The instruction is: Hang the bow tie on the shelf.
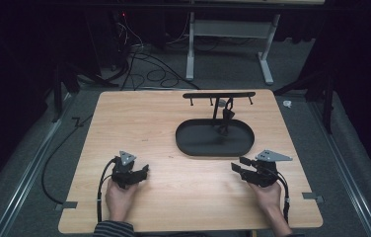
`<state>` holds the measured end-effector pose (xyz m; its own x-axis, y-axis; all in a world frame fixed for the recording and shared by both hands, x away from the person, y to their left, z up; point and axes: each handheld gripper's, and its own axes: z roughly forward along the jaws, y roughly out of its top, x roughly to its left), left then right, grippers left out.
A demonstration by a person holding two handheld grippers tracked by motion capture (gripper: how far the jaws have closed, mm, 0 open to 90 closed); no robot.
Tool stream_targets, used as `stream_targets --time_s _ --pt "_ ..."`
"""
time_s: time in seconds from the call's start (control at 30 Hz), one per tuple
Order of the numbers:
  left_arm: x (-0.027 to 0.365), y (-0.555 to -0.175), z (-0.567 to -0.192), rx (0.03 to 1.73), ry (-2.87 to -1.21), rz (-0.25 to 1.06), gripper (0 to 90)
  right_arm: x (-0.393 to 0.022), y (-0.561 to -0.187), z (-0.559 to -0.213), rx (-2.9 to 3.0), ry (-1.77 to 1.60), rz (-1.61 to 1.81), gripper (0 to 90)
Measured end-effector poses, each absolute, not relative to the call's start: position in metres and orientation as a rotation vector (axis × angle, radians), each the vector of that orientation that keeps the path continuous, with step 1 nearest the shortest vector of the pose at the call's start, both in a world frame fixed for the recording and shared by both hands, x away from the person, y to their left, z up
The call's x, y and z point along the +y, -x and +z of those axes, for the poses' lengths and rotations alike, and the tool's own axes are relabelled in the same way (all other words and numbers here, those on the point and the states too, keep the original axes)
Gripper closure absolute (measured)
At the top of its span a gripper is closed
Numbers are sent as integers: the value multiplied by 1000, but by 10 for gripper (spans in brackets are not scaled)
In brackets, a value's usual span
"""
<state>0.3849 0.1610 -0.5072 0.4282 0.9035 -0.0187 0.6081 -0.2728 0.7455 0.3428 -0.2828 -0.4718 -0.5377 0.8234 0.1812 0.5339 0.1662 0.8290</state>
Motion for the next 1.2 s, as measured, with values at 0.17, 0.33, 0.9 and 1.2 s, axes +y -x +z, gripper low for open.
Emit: stream_targets --time_s 0.17,0.33,0.9,1.2 --pt "161 -385 -507 1273 -1993 547 317 -280 -343 -475 2144 -1306 1307 523" --pt "161 -385 -507 1273 -1993 547 317 -279 -344 -479 2154 -1308 1293 523" --pt "161 -385 -507 1273 -1991 548 317 -270 -346 -491 2180 -1325 1232 523" --pt "161 -385 -507 1272 -1993 547 317 -263 -346 -495 2206 -1313 1166 520"
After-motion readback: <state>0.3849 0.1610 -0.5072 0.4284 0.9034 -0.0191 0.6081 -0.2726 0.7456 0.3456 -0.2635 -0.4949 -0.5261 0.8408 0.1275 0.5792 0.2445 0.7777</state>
